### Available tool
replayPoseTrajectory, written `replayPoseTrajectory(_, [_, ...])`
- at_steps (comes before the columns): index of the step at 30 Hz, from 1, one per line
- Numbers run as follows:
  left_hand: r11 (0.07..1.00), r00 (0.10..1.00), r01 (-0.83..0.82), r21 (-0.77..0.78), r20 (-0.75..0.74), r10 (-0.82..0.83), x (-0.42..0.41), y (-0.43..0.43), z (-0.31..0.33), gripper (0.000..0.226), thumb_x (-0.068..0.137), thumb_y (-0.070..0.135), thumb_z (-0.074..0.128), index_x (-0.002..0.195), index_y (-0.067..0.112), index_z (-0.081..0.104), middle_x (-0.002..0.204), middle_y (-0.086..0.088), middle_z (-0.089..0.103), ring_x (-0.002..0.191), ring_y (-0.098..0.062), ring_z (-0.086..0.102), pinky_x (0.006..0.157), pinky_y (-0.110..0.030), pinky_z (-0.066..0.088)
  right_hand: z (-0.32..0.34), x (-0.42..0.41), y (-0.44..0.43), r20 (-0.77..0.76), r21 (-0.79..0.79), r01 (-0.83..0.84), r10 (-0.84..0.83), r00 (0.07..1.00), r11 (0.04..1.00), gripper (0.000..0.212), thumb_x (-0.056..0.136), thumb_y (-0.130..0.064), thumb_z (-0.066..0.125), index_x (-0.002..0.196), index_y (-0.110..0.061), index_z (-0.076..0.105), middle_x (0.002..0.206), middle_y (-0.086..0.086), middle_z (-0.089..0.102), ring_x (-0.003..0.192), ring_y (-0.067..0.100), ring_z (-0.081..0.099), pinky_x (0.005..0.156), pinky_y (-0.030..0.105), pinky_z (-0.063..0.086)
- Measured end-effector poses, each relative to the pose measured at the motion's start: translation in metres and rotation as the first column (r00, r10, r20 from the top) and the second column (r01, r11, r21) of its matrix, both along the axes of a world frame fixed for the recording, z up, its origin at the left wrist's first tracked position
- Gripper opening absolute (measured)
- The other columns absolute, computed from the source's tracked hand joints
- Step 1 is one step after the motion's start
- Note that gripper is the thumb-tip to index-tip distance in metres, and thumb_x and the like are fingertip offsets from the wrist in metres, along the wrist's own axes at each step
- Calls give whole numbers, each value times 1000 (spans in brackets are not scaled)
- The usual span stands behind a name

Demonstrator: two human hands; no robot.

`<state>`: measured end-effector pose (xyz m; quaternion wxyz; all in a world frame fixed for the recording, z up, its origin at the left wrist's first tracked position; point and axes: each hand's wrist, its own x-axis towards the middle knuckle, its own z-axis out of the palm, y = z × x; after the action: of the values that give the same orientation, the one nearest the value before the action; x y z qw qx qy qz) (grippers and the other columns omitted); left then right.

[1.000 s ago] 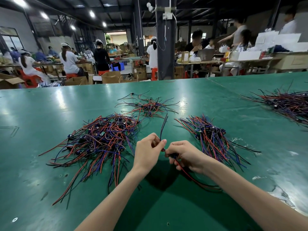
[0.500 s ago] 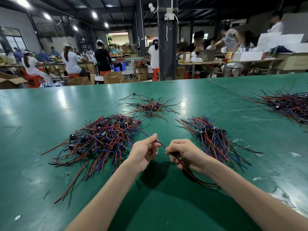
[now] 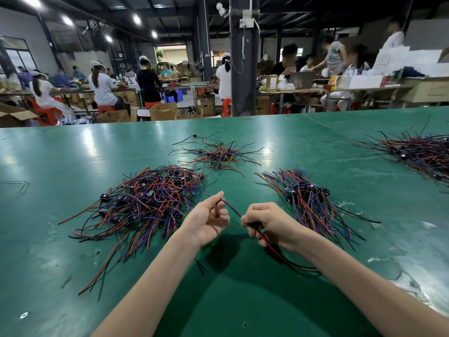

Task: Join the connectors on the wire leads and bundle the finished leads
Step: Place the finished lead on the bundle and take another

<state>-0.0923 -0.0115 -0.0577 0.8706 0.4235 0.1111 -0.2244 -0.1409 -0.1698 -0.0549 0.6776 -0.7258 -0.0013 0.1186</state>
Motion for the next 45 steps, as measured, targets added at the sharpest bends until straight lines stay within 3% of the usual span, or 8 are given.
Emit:
replayPoseTrajectory(5, [993, 996, -91, 82, 19, 89, 4, 3, 0, 25, 85, 17, 67, 65, 9, 56, 46, 1, 56, 37, -9, 47, 40, -17, 42, -2, 0, 2, -6, 2, -4, 4, 1000, 1000, 21, 85, -4, 56, 65, -8, 54, 48, 7, 53, 34, 12, 38, 36, 16, 33])
replayPoseTrajectory(12, [989, 990, -144, 44, 8, 144, 6, 6, 3, 24, 86, 15, 66, 67, 9, 54, 45, 1, 55, 36, -8, 44, 39, -16, 40, -2, 1, 0, -25, -4, 2, -2, 1000, 1000, 22, 85, -2, 56, 64, -8, 53, 48, 8, 52, 34, 12, 36, 34, 16, 32])
replayPoseTrajectory(17, [997, 997, -75, -15, -19, 75, 4, 8, 5, 29, 90, 14, 60, 65, 9, 46, 41, 2, 45, 33, -5, 27, 31, -12, 25, -2, 2, -1, -22, -12, -7, 7, 1000, 1000, 21, 84, -2, 57, 64, -8, 53, 48, 8, 53, 34, 12, 36, 34, 17, 32])
replayPoseTrajectory(20, [995, 995, -96, -10, -9, 96, 4, 8, 6, 27, 90, 15, 62, 68, 10, 47, 47, 2, 51, 34, -4, 26, 29, -11, 21, -2, 3, -2, -19, -6, -9, 9, 1000, 1000, 20, 85, -3, 57, 65, -8, 53, 49, 8, 53, 34, 13, 37, 34, 18, 32])
replayPoseTrajectory(23, [991, 991, -131, -23, -14, 131, 5, 9, 6, 26, 89, 14, 63, 68, 10, 47, 51, 1, 52, 33, -4, 26, 28, -12, 21, -2, 2, -3, -17, -18, -8, 8, 1000, 1000, 20, 84, -3, 57, 66, -7, 53, 49, 8, 53, 34, 13, 37, 34, 17, 33])
replayPoseTrajectory(28, [989, 989, -148, -3, 4, 148, 8, 13, 7, 26, 91, 14, 60, 69, 11, 46, 42, 5, 44, 33, -4, 24, 28, -11, 21, -1, 2, -3, -18, -34, -17, 17, 1000, 999, 21, 85, -2, 57, 65, -8, 53, 49, 8, 54, 35, 13, 38, 35, 17, 33])
replayPoseTrajectory(38, [969, 971, -240, -63, 3, 241, 11, 11, 5, 28, 95, 14, 55, 68, 8, 49, 43, 1, 53, 28, -3, 30, 27, -12, 23, 1, 1, -5, -8, -46, -37, 37, 999, 998, 21, 85, -2, 57, 65, -8, 54, 51, 9, 54, 35, 12, 39, 34, 17, 34])
replayPoseTrajectory(45, [962, 962, -269, 34, 64, 267, 12, 12, 4, 18, 89, 11, 63, 73, 7, 56, 56, 1, 54, 30, -3, 29, 31, -11, 28, 0, 2, -6, -3, -83, -51, 51, 999, 995, 22, 85, -2, 57, 64, -8, 54, 52, 10, 55, 37, 14, 40, 34, 18, 35])
